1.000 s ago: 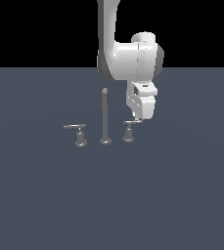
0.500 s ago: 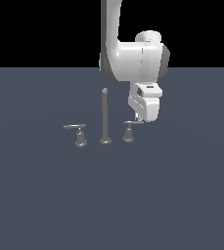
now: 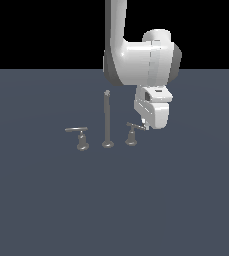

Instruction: Turn on the faucet by rotating a designated handle.

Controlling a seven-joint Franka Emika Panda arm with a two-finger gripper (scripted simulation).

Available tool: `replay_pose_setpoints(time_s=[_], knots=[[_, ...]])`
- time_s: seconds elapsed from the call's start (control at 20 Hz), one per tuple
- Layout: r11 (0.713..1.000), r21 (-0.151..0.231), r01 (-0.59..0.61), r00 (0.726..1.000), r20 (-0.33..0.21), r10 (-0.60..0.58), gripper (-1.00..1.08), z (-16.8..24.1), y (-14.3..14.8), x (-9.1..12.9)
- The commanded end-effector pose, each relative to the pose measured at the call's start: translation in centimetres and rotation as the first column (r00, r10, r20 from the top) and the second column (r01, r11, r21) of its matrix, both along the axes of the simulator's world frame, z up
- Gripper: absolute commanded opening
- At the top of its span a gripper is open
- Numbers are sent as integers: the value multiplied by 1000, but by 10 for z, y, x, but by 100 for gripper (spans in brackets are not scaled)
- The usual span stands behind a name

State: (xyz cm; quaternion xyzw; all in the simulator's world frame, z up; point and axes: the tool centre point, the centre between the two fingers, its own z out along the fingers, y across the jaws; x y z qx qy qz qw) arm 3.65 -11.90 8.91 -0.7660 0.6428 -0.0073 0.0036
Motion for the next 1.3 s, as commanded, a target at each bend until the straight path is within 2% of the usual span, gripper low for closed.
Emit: replay_pose_setpoints(time_s=[0.0,0.1,0.7,0.75,0.8,1.2,1.25], knots=[[1000,4,-2,1000,-16,2,-100,0,3,-14],[1000,0,3,1000,-5,-3,-100,0,-2,-8],[1000,4,-2,1000,-15,2,-100,0,32,-41],[1000,4,-2,1000,-15,2,-100,0,32,-41],[1000,-4,23,1000,-10,-23,-100,0,13,-38],[1000,4,-2,1000,-16,2,-100,0,72,-38],[1000,4,-2,1000,-16,2,-100,0,72,-38]])
